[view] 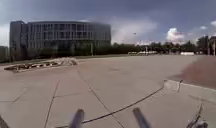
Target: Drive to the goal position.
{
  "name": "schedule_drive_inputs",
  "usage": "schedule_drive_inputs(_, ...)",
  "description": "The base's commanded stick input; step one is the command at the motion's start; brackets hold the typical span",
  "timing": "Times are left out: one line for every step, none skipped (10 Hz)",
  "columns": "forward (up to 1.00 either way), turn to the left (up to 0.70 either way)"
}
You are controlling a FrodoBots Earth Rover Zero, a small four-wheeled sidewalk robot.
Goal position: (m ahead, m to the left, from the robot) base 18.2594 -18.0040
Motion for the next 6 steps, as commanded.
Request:
schedule_drive_inputs(1.00, -0.02)
schedule_drive_inputs(1.00, -0.02)
schedule_drive_inputs(1.00, -0.28)
schedule_drive_inputs(1.00, -0.38)
schedule_drive_inputs(1.00, -0.41)
schedule_drive_inputs(1.00, -0.41)
